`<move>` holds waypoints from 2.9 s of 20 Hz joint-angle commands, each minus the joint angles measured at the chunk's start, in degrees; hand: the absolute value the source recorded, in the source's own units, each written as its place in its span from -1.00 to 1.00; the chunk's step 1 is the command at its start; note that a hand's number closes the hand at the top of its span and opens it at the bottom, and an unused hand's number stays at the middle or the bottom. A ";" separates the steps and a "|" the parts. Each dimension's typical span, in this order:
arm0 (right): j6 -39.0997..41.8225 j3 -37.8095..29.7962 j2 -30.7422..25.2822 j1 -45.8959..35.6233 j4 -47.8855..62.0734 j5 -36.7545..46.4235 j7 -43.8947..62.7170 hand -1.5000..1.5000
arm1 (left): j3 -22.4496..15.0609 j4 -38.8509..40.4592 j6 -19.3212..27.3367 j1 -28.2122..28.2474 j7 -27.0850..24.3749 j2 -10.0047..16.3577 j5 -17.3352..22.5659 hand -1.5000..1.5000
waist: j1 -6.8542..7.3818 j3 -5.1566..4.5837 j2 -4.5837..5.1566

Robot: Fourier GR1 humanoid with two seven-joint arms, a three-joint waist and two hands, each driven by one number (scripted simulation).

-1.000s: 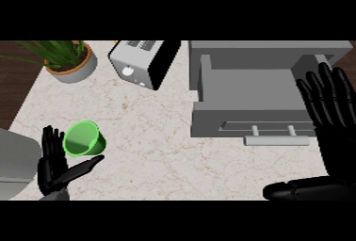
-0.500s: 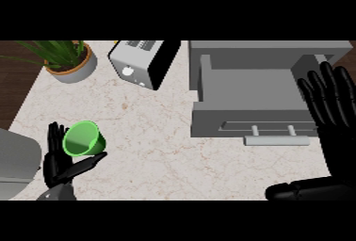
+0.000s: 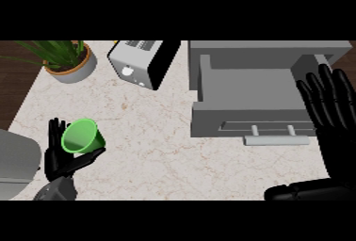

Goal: Pick up the cup, place it into the drawer and close the drawer

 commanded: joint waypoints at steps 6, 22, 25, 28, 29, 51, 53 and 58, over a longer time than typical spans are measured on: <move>1.29 1.72 1.29 1.74 3.76 1.96 -5.18 -1.00 | 1.46 10.27 -11.62 -5.10 -4.47 2.30 2.21 -1.00 | -0.30 -0.04 0.16; -0.05 -1.42 -1.33 -1.74 -0.57 -0.66 2.65 -1.00 | -5.24 3.29 -10.08 -5.36 -9.11 -2.56 -2.96 1.00 | 0.34 0.05 -0.18; 0.18 -5.24 -3.31 -5.98 1.67 -4.19 5.18 -1.00 | -6.35 1.83 -11.81 -1.89 -12.09 -1.91 -3.92 1.00 | 0.48 0.03 -0.09; 1.10 -1.92 -1.11 -0.70 1.59 -1.29 0.08 -1.00 | -6.84 -4.34 -10.50 -3.04 -7.28 -2.75 -2.51 1.00 | 0.49 0.07 -0.17; -0.99 -1.67 -0.39 -2.43 0.29 -0.87 2.29 -1.00 | -7.39 -5.40 -9.62 -2.80 -9.27 -3.30 -3.19 1.00 | 0.49 0.05 -0.18; -0.22 -1.95 -0.44 -0.21 1.75 0.49 0.05 -1.00 | -19.53 -54.20 3.65 -7.69 33.14 -9.82 0.84 1.00 | 0.42 0.06 -0.20; 2.07 -5.37 -2.42 0.16 1.77 -3.38 -0.59 -1.00 | -20.49 -55.47 4.68 -8.02 33.96 -9.14 -1.30 1.00 | 0.29 0.06 -0.18; 2.82 -3.68 -1.80 -0.26 5.24 -0.76 -3.81 -1.00 | -20.65 -53.31 9.36 -16.38 39.21 -9.39 -2.91 1.00 | 0.22 0.05 -0.08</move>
